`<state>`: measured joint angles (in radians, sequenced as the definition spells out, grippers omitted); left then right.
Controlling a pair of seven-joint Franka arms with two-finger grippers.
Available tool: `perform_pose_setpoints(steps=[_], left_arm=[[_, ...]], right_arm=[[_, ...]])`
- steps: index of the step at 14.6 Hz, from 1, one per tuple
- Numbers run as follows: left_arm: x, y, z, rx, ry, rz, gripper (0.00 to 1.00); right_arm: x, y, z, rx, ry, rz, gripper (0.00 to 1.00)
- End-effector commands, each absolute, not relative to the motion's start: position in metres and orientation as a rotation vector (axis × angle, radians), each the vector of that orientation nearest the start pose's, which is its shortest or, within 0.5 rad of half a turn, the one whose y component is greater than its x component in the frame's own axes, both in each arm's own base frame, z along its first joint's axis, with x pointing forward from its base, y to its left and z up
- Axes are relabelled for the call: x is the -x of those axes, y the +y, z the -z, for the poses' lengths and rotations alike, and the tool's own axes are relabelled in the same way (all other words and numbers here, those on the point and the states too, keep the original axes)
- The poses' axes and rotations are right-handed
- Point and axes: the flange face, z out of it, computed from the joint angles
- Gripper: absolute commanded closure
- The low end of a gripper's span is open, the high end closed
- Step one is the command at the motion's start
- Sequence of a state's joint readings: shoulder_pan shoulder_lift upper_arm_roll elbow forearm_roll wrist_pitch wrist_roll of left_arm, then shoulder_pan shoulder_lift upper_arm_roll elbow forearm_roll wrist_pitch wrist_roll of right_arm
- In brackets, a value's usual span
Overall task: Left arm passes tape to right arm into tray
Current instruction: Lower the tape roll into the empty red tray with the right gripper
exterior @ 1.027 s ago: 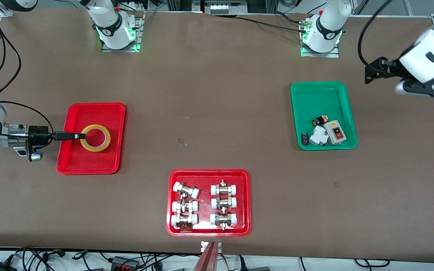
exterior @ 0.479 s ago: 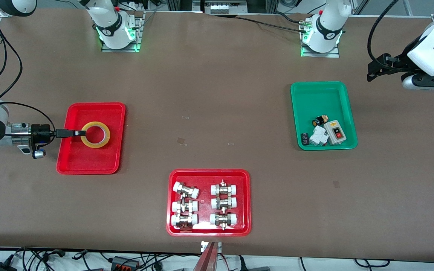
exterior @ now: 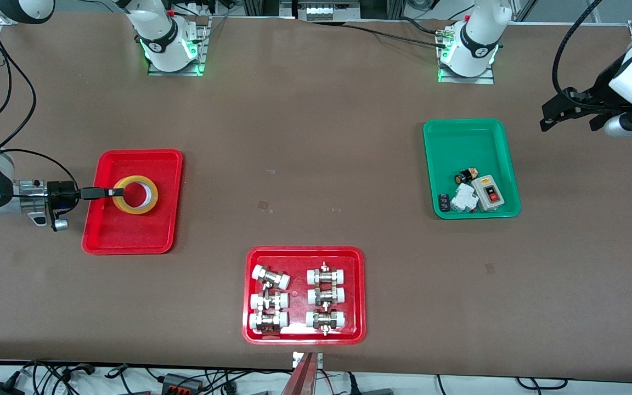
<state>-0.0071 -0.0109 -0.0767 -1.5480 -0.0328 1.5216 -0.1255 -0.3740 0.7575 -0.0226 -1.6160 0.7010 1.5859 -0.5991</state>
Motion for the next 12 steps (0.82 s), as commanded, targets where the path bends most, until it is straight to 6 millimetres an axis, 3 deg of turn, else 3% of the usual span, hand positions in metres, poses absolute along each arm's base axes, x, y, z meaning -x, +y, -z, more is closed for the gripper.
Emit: perform_pose_setpoints(steps=[1, 5, 7, 9, 12], left_arm=[[-0.536, -0.048, -0.640, 3.170, -0.068, -0.024, 0.00], [-0.535, -0.047, -0.640, 3.169, -0.068, -0.041, 0.00], [-0.534, -0.046, -0.640, 3.167, -0.072, -0.063, 0.00], [-0.533, -0.047, -0.641, 3.165, -0.067, -0.068, 0.00], [-0.533, -0.046, -0.641, 3.167, -0.072, -0.068, 0.00]], right_arm=[[-0.592, -0.163, -0.171, 2.200, 0.086, -0.420, 0.00], [-0.596, -0.161, -0.169, 2.274, 0.044, -0.417, 0.00], [-0.603, -0.155, -0.178, 2.366, -0.021, -0.416, 0.00], [-0.613, -0.144, -0.200, 2.478, -0.123, -0.418, 0.00], [-0.623, -0.125, -0.248, 2.655, -0.208, -0.418, 0.00]])
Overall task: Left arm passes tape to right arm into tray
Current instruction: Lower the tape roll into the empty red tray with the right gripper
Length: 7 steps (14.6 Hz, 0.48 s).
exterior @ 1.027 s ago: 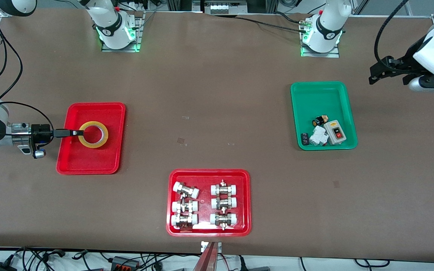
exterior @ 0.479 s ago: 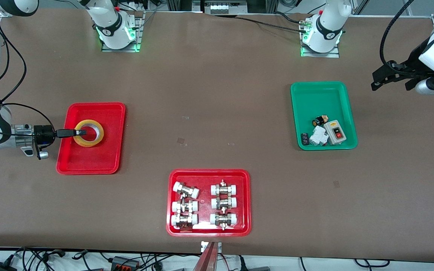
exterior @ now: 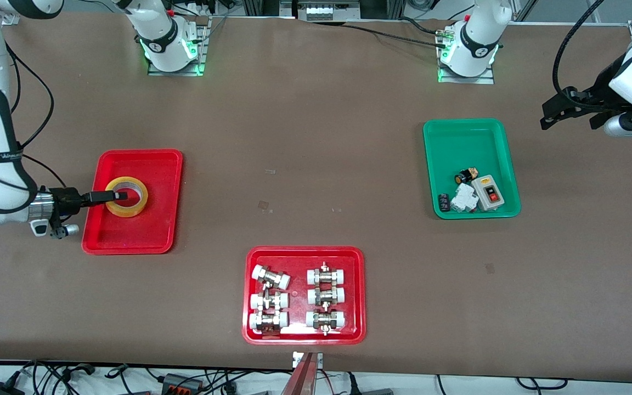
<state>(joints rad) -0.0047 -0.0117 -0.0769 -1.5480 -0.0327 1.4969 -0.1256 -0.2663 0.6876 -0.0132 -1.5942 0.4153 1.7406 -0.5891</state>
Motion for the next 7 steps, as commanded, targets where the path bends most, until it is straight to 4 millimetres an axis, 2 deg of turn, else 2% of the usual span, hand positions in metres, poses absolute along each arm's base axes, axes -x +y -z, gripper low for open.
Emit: perform_pose_setpoints(steps=[1, 3, 5, 7], left_arm=[[-0.533, -0.046, -0.641, 3.167, -0.072, -0.068, 0.00], [-0.533, -0.046, -0.641, 3.167, -0.072, -0.068, 0.00], [-0.533, -0.046, -0.641, 3.167, -0.072, -0.068, 0.00], [-0.533, -0.045, -0.641, 3.165, -0.072, -0.068, 0.00]], right_arm=[[-0.623, -0.119, -0.265, 2.716, -0.223, -0.419, 0.00], [-0.619, -0.106, -0.291, 2.811, -0.272, -0.393, 0.00], [-0.619, -0.108, -0.320, 2.846, -0.284, -0.324, 0.00], [-0.624, -0.104, -0.368, 2.919, -0.336, -0.248, 0.00]])
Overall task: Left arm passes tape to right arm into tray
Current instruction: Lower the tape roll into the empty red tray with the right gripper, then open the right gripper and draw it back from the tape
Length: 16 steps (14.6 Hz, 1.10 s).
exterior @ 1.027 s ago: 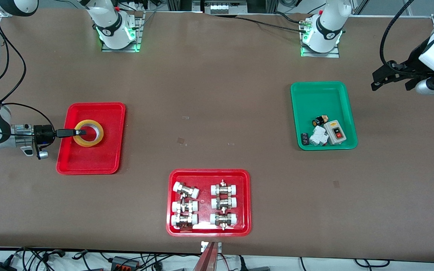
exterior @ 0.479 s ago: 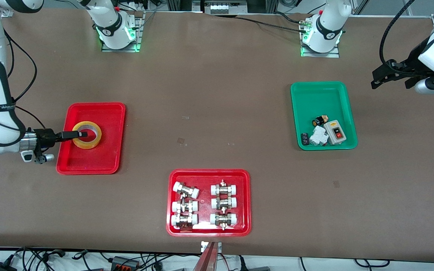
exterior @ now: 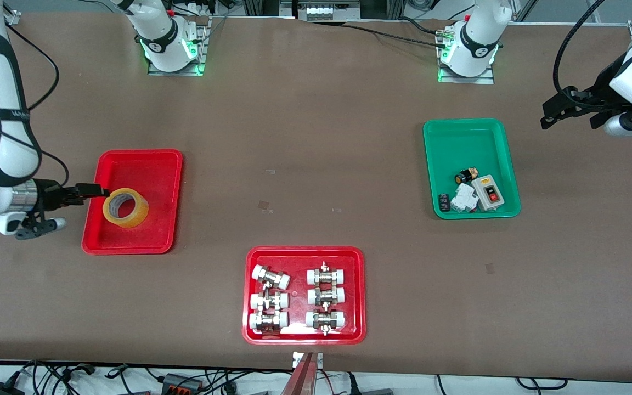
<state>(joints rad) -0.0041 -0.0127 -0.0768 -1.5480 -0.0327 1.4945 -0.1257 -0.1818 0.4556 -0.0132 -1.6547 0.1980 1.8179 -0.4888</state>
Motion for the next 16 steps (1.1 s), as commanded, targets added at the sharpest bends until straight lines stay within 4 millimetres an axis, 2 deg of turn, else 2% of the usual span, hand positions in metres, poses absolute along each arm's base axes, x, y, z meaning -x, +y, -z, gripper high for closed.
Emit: perform_pose_setpoints(steps=[1, 3, 5, 6, 8, 9, 11, 13, 16], left_arm=[[-0.533, -0.045, -0.641, 3.167, -0.074, -0.068, 0.00], [-0.533, -0.046, -0.641, 3.167, -0.072, -0.068, 0.00], [-0.533, -0.045, -0.641, 3.165, -0.075, -0.070, 0.00], [-0.533, -0.045, -0.641, 3.165, -0.075, -0.070, 0.00], [-0.533, -0.041, -0.640, 3.149, -0.069, -0.072, 0.00], [-0.533, -0.031, -0.640, 3.121, -0.031, -0.072, 0.00], [-0.536, -0.009, -0.637, 3.122, -0.056, -0.081, 0.00], [-0.537, 0.007, -0.635, 3.124, -0.042, -0.089, 0.00], [-0.536, 0.012, -0.634, 3.126, -0.042, -0.091, 0.00]], right_arm=[[-0.626, -0.095, -0.392, 2.975, -0.332, -0.230, 0.00], [-0.627, -0.070, -0.442, 3.068, -0.250, -0.254, 0.00], [-0.630, -0.045, -0.500, 3.125, -0.068, -0.272, 0.00], [-0.630, -0.036, -0.522, 3.142, -0.002, -0.272, 0.00], [-0.629, -0.031, -0.561, 3.151, 0.018, -0.222, 0.00], [-0.630, -0.035, -0.574, 3.153, 0.023, -0.179, 0.00], [-0.632, -0.042, -0.594, 3.159, 0.045, -0.101, 0.00], [-0.635, -0.043, -0.599, 3.160, 0.056, -0.050, 0.00], [-0.646, -0.040, -0.600, 3.159, 0.047, 0.078, 0.00]])
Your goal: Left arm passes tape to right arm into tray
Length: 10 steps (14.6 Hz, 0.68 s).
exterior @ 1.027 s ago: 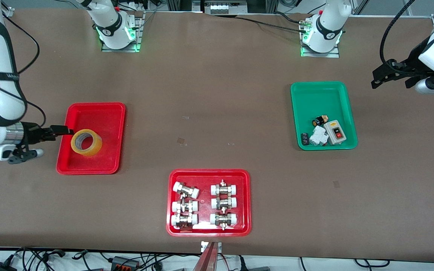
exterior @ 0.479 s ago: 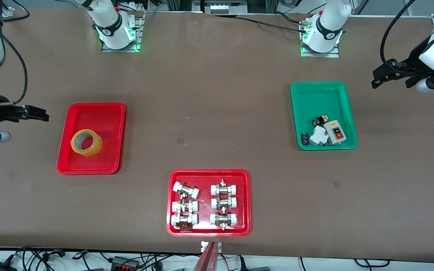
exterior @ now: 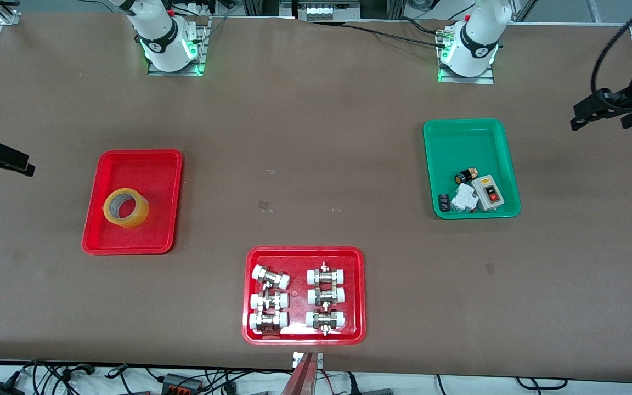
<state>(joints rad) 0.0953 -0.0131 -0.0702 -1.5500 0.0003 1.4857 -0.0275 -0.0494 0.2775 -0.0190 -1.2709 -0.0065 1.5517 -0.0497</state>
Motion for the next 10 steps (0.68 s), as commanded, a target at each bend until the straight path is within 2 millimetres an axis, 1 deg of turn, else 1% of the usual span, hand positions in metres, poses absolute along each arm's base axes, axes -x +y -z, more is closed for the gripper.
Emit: perform_pose_setpoints(steps=[1, 3, 6, 8, 10], left_arm=[[-0.536, 0.012, -0.634, 3.126, -0.042, -0.091, 0.00], [-0.536, 0.012, -0.634, 3.126, -0.042, -0.091, 0.00], [-0.536, 0.012, -0.634, 3.126, -0.042, -0.091, 0.00], [-0.536, 0.012, -0.634, 3.126, -0.042, -0.091, 0.00], [-0.536, 0.012, -0.634, 3.126, -0.040, -0.094, 0.00]], right_arm=[[-0.647, -0.040, -0.593, 3.162, 0.044, 0.115, 0.00], [-0.642, -0.038, -0.593, 3.164, 0.038, 0.151, 0.00], [-0.636, -0.038, -0.605, 3.174, 0.039, 0.175, 0.00], [-0.629, -0.039, -0.608, 3.175, 0.039, 0.163, 0.00], [-0.622, -0.038, -0.603, 3.175, 0.037, 0.149, 0.00]])
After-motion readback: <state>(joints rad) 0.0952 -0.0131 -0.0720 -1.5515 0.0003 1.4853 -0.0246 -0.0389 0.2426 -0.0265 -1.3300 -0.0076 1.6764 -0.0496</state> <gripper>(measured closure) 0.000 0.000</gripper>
